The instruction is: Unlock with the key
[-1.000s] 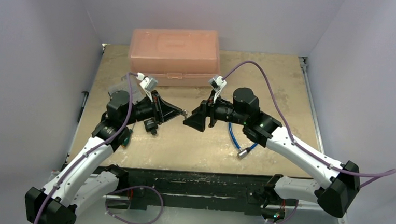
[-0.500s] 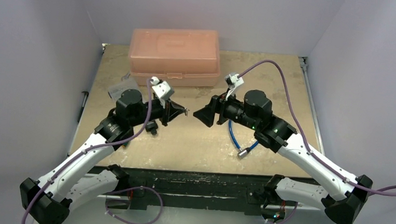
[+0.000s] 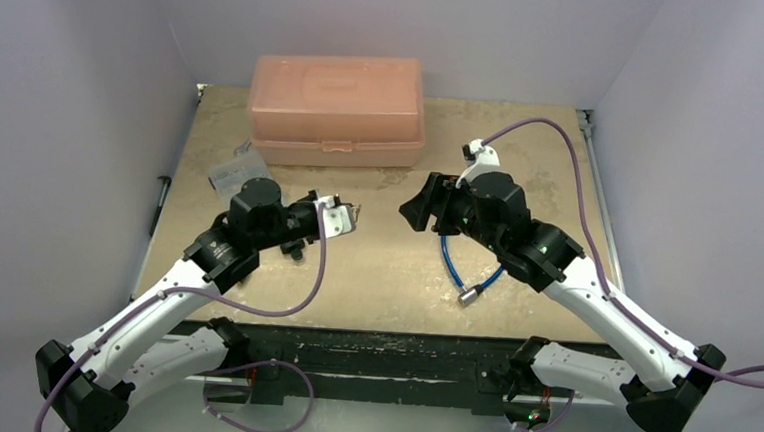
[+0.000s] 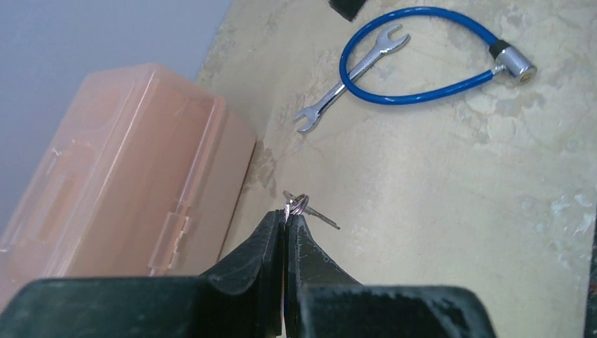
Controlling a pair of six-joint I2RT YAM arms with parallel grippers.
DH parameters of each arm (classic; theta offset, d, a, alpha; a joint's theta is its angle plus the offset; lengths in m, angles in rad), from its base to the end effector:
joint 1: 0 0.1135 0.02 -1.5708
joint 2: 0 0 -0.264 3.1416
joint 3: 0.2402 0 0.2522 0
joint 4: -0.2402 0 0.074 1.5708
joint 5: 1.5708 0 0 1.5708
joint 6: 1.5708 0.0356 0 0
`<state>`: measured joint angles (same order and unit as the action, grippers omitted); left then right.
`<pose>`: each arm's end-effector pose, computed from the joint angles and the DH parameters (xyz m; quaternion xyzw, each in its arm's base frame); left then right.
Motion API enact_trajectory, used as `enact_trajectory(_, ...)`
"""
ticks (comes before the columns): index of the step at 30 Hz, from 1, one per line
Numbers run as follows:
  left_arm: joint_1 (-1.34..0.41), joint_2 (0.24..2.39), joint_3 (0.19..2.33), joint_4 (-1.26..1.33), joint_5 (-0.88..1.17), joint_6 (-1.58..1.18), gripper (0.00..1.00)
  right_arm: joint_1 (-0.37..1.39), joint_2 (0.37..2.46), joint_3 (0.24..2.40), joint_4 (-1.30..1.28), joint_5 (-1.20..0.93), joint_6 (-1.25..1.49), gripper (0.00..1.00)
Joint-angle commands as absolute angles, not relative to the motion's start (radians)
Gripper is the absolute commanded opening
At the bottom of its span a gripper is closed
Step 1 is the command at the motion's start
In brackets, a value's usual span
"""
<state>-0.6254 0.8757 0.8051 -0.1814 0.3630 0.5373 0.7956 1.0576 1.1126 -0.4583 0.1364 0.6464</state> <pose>0.1575 -0.1293 0.3321 0.5193 0.5889 -0.1691 0.5957 0.1660 0.1625 0.3740 -0.0246 0.8329 0.3203 0.4506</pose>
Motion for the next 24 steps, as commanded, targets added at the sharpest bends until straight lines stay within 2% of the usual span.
enact_trajectory(1, -0.632, 0.853, 0.797, -0.150, 0.441, 0.775, 0.00, 0.792, 1.017, 1.149, -0.460, 0.165, 0.686, 0.74)
enact_trajectory(5, -0.632, 0.803, 0.723, -0.173, 0.574, 1.108, 0.00, 0.792, 1.014, 1.157, -0.451, 0.137, 0.734, 0.73)
enact_trajectory(12, -0.633, 0.774, 0.673, -0.105, 0.751, 1.219, 0.00, 0.785, 1.024, 1.175, -0.434, 0.040, 0.817, 0.71)
enact_trajectory(17, -0.633, 0.721, 0.587, 0.066, 0.791, 1.171, 0.00, 0.779, 1.042, 1.104, -0.332, -0.079, 0.893, 0.68)
enact_trajectory(24, -0.634, 0.703, 0.566, 0.094, 0.796, 1.185, 0.00, 0.776, 1.105, 1.002, -0.114, -0.255, 1.007, 0.64)
